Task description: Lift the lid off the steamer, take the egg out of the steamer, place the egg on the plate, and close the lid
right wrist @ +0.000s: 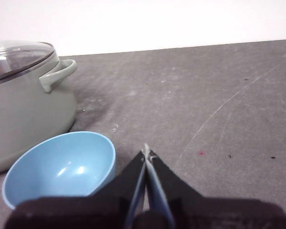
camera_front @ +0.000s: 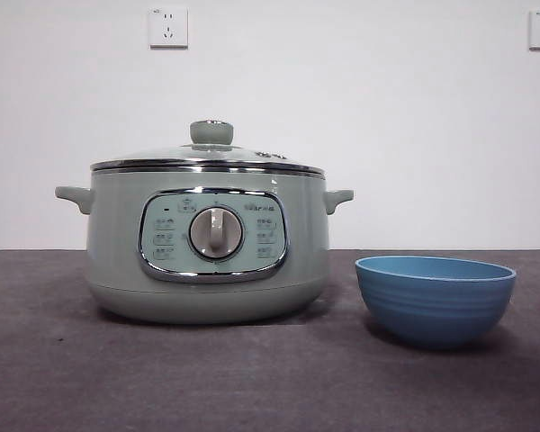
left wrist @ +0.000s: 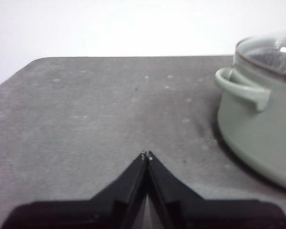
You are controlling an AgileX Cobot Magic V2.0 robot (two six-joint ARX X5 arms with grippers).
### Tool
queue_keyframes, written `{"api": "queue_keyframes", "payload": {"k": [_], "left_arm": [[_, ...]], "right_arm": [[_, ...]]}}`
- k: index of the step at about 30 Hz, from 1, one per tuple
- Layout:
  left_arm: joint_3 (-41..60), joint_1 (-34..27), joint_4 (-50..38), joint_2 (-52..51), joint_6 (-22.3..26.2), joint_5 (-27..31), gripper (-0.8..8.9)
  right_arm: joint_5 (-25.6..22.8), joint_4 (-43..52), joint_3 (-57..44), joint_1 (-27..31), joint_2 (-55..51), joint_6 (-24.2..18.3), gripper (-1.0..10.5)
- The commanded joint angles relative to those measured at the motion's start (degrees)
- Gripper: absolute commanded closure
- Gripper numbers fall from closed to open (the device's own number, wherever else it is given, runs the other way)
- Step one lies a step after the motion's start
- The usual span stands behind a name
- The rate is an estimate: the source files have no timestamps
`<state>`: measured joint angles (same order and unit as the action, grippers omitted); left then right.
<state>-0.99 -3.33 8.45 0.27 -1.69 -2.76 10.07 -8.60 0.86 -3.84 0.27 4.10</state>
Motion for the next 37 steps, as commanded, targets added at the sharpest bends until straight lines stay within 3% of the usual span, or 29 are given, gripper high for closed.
{"api": "queue_keyframes", "payload": {"k": [1,4,10,13,20,23,30,37], "left_arm": [[0.50,-0.15,-0.85,-0.13,-4.55,-1.55,8.18],[0.15,-0.15,-0.72,-0.13,-7.30,-3.98,8.20],[-4.87,-0.13,3.43,-0.02,-14.99,-6.67,8.20],[-9.40,-0.13,7.34,0.48,-15.06,-6.88,8.20],[-20.63,-0.13,13.11,4.81,-14.80,-12.48,8.20],[-25.62,-0.13,16.81,7.98,-14.34,-15.47,8.20],[-35.98,-0.13,23.17,16.46,-7.98,-26.29,8.20],[-44.28,-0.07,31.26,23.63,-1.73,-29.24,8.21]], "right_arm": [[0.50,0.31,-0.57,0.02,-0.17,2.54,9.5],[0.44,0.50,-0.57,-0.02,-0.17,3.17,9.5],[0.46,0.79,2.36,-0.02,-0.04,11.80,9.6],[1.03,0.74,5.07,-0.02,1.20,14.58,9.6],[9.44,-1.64,14.99,-0.04,8.63,14.60,9.6],[14.25,-5.27,21.24,-0.04,13.68,12.85,9.6],[28.83,-17.86,36.81,-0.04,27.80,3.04,9.6],[30.58,-33.40,50.47,-0.11,38.99,-7.48,9.6]]}}
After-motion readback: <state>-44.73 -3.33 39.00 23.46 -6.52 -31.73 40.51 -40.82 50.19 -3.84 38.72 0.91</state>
